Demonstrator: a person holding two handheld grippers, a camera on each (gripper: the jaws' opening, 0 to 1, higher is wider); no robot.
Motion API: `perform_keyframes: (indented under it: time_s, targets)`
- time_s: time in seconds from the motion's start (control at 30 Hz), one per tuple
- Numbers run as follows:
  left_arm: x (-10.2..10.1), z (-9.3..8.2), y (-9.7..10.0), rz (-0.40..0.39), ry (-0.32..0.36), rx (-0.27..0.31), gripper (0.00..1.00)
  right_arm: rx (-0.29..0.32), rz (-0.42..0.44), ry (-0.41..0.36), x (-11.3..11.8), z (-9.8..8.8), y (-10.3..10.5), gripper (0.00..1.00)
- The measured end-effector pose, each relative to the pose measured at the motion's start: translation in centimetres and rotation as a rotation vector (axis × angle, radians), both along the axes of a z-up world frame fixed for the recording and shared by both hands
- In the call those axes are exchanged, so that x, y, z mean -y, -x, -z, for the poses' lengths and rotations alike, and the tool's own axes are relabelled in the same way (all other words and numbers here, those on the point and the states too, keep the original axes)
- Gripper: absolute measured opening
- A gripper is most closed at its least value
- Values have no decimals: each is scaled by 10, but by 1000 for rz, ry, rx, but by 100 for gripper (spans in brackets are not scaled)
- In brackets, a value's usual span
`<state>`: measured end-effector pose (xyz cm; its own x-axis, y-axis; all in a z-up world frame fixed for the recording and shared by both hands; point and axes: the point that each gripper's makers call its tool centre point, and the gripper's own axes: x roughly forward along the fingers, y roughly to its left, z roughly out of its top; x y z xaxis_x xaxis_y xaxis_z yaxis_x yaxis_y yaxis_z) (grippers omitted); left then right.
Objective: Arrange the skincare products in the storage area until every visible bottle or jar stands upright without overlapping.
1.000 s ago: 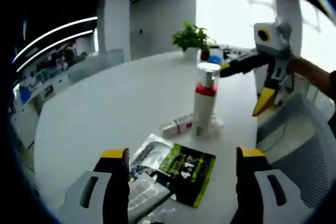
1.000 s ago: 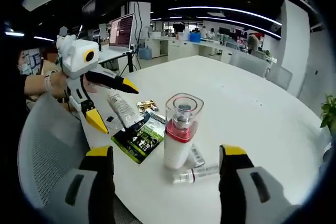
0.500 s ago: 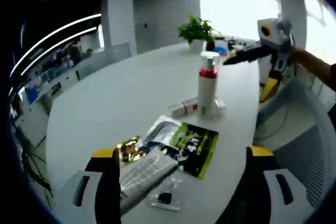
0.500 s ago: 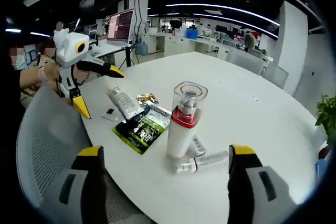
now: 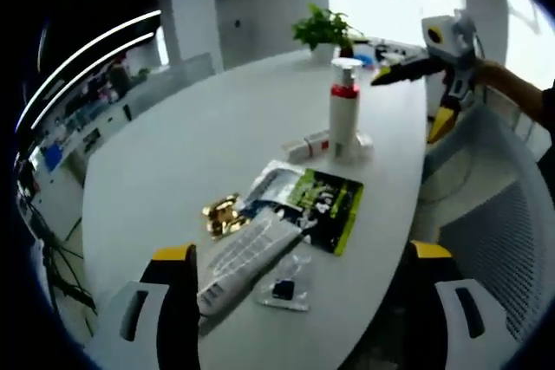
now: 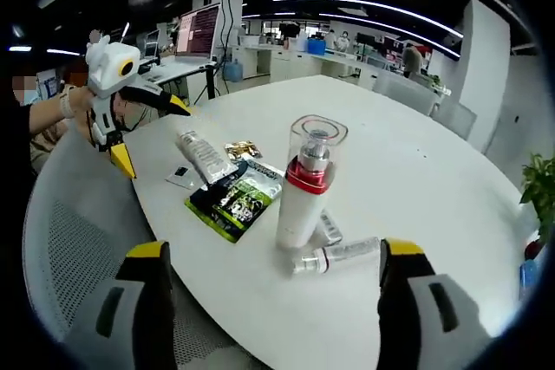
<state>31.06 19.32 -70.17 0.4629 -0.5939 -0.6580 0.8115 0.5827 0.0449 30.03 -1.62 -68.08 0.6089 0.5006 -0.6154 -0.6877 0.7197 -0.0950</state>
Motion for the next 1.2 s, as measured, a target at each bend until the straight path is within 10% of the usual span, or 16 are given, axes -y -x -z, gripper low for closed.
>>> perform_keyframes:
  time_s: [0.63,1.2]
  targets:
    - [-22,8,-21,55,-93,-48,97,-12,3,4,14,14,-7,99]
    - [-23,33,-32,161,-195,-126,97,-20,-14,45,22,20,-15,79]
